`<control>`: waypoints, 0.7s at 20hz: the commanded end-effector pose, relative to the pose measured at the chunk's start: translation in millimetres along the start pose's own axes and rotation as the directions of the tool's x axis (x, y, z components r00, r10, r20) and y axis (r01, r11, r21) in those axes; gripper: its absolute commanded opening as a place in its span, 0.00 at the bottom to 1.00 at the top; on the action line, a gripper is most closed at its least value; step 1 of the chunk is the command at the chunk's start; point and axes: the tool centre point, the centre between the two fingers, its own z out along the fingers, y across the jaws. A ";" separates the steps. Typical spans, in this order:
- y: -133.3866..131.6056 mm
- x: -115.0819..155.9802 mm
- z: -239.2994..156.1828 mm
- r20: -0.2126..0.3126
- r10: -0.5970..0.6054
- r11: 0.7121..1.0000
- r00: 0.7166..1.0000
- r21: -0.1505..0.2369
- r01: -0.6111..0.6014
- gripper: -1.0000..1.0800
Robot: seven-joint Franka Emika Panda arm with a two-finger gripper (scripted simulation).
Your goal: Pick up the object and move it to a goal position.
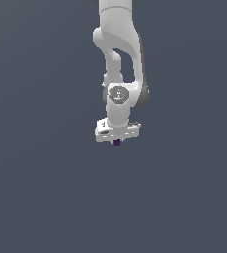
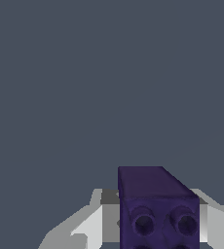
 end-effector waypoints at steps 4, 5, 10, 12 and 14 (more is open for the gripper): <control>21.7 -18.5 -40.7 -0.001 0.000 1.000 1.000 0.000 0.000 0.00; 25.8 -22.0 -48.4 -0.001 0.000 1.000 1.000 0.000 0.000 0.00; 43.6 -36.5 -81.6 -0.001 0.001 1.000 1.000 0.001 -0.001 0.00; 49.3 -40.8 -92.2 -0.001 0.001 1.000 1.000 0.001 -0.001 0.00; 54.0 -44.4 -101.2 -0.001 0.001 1.000 1.000 0.001 -0.001 0.00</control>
